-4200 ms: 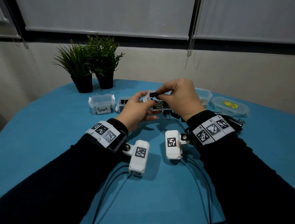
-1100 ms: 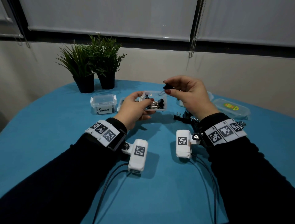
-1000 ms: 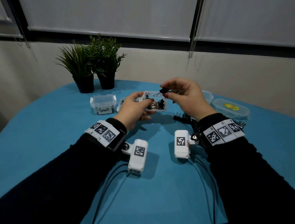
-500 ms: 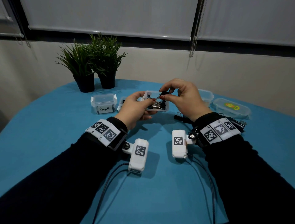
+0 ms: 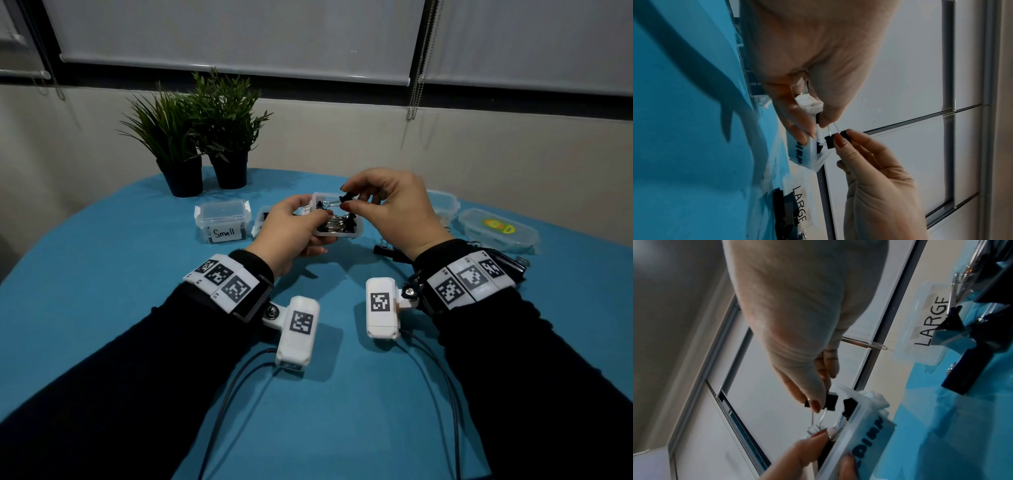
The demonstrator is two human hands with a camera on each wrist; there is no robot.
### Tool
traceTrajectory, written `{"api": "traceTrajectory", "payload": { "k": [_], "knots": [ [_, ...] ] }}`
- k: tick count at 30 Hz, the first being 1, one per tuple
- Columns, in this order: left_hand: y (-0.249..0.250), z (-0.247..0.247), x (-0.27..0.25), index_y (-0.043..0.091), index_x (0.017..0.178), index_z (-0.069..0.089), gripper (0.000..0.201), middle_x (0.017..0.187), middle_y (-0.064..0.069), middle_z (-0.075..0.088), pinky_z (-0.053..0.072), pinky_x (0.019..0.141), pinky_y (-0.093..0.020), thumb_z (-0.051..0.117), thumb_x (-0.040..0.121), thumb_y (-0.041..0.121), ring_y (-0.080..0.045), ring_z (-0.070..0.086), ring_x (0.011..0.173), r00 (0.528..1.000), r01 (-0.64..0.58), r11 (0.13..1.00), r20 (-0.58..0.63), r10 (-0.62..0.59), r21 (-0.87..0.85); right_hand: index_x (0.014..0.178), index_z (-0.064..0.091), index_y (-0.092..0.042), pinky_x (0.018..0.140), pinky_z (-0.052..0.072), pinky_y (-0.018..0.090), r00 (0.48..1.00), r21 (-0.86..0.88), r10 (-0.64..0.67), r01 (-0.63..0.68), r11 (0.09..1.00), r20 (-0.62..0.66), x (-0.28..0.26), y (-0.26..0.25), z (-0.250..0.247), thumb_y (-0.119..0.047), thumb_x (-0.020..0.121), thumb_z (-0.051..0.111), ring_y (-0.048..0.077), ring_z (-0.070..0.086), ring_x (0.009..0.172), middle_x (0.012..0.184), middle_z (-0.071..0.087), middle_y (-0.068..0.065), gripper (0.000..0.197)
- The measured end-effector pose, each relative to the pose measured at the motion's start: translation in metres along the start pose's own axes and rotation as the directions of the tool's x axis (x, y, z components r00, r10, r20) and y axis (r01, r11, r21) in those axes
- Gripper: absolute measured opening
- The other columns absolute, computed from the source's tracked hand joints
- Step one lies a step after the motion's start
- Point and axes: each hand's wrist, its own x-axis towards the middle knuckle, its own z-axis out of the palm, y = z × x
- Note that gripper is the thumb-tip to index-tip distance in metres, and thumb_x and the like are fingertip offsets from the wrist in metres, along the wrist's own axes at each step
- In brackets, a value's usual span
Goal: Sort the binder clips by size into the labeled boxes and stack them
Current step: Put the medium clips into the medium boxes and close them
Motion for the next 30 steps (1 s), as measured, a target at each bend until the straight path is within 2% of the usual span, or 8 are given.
{"api": "traceTrajectory", "payload": {
  "k": [4,7,9,12,16,21,25,30],
  "knots": [
    [0.0,0.001,0.0,0.016,0.131,0.056,0.038,0.092,-0.009,0.077,0.051,0.044,-0.021,0.068,0.095,0.017,-0.018,0.075,0.068,1.0,-0.005,1.0,0.0,0.005,0.003,0.083,0.076,-0.012,0.062,0.048,0.015,1.0,-0.013,0.027,-0.027,1.0,0.016,0.0,0.003,0.001,0.0,0.074,0.082,0.005,0.06,0.063,0.075,0.072,0.0,0.016],
    [0.0,0.001,0.0,0.017,0.13,0.056,0.037,0.091,-0.007,0.077,0.051,0.044,-0.022,0.068,0.095,0.017,-0.018,0.075,0.068,1.0,-0.011,1.0,0.001,0.011,0.008,0.082,0.076,-0.014,0.064,0.042,0.01,1.0,-0.103,0.004,-0.003,0.995,0.01,0.0,0.004,0.0,-0.001,0.073,0.082,0.001,0.058,0.065,0.075,0.066,-0.012,0.017],
    [0.0,0.001,0.001,0.017,0.131,0.056,0.038,0.092,-0.007,0.077,0.051,0.044,-0.022,0.068,0.095,0.017,-0.018,0.075,0.068,1.0,-0.012,1.0,0.0,0.012,0.01,0.081,0.076,-0.018,0.07,0.042,0.013,1.0,-0.178,-0.021,0.02,0.984,-0.005,0.001,0.006,-0.001,-0.004,0.072,0.083,0.001,0.055,0.074,0.08,0.061,-0.012,0.018],
    [-0.001,0.001,0.001,0.016,0.134,0.054,0.041,0.095,-0.009,0.076,0.051,0.044,-0.022,0.068,0.095,0.016,-0.019,0.075,0.069,1.0,-0.017,1.0,-0.002,0.017,0.022,0.082,0.078,-0.019,0.081,0.039,0.012,1.0,-0.222,0.023,-0.018,0.975,0.019,0.001,0.009,-0.001,-0.01,0.074,0.083,-0.001,0.051,0.088,0.1,0.056,-0.003,0.013],
    [-0.001,0.0,0.002,0.017,0.133,0.054,0.04,0.088,-0.006,0.076,0.05,0.043,-0.021,0.068,0.095,0.016,-0.017,0.074,0.065,1.0,-0.018,1.0,-0.007,0.018,0.003,0.085,0.08,-0.024,0.101,0.04,0.028,0.996,-0.233,0.066,-0.051,0.971,0.056,-0.004,0.008,-0.002,-0.018,0.079,0.074,0.011,0.051,0.117,0.119,0.05,-0.003,0.011],
    [-0.001,0.0,0.003,0.016,0.133,0.054,0.039,0.093,-0.008,0.075,0.05,0.043,-0.022,0.067,0.096,0.016,-0.017,0.074,0.065,1.0,-0.027,1.0,-0.007,0.027,0.011,0.103,0.079,-0.031,0.114,0.036,0.041,0.975,-0.323,0.146,-0.085,0.942,0.169,-0.004,0.001,-0.003,-0.02,0.082,0.068,0.015,0.042,0.131,0.141,0.045,-0.005,0.027],
    [-0.003,0.001,0.005,0.015,0.133,0.054,0.04,0.099,-0.011,0.073,0.05,0.043,-0.022,0.067,0.095,0.014,-0.018,0.073,0.062,0.999,-0.047,0.999,-0.019,0.048,0.017,0.11,0.074,-0.039,0.118,0.029,0.051,0.942,-0.419,0.233,-0.116,0.901,0.24,-0.004,-0.006,-0.004,-0.022,0.083,0.065,0.019,0.034,0.14,0.151,0.039,-0.004,0.033],
    [-0.003,0.002,0.004,0.011,0.13,0.056,0.039,0.094,-0.014,0.072,0.05,0.042,-0.02,0.068,0.094,0.01,-0.017,0.07,0.055,0.998,-0.059,0.998,-0.019,0.059,0.006,0.109,0.073,-0.039,0.117,0.029,0.05,0.915,-0.51,0.303,-0.132,0.85,0.267,-0.003,-0.019,-0.004,-0.018,0.087,0.061,0.022,0.031,0.143,0.154,0.038,-0.004,0.034]
  ]
}}
